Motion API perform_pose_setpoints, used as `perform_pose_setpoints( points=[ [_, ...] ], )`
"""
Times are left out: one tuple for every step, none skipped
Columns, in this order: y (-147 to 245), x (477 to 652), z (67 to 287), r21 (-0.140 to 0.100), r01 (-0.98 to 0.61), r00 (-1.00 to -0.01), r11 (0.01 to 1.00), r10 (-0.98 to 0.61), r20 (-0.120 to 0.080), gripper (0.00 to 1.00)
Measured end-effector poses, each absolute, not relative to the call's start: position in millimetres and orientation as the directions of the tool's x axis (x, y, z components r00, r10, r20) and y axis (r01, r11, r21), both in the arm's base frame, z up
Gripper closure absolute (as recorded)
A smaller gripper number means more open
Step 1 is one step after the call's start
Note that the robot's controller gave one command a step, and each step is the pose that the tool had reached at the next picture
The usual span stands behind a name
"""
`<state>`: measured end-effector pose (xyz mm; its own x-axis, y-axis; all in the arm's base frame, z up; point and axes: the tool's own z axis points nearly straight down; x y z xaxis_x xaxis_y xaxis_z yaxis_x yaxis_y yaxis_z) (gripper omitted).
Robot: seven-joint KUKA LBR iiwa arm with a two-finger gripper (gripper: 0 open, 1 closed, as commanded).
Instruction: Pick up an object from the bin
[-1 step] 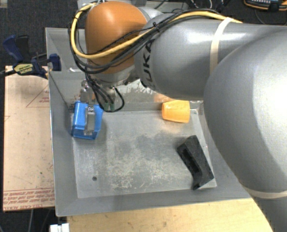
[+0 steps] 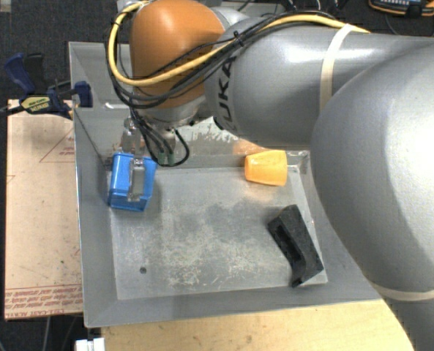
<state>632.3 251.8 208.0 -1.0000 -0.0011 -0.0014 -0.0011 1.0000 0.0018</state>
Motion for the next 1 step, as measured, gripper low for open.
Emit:
perform_pose_setpoints(
  points=[
    [238.1, 636.5, 168.6, 0.004, -0.075, -0.997, 0.997, -0.075, -0.005, 0.00]
  ],
)
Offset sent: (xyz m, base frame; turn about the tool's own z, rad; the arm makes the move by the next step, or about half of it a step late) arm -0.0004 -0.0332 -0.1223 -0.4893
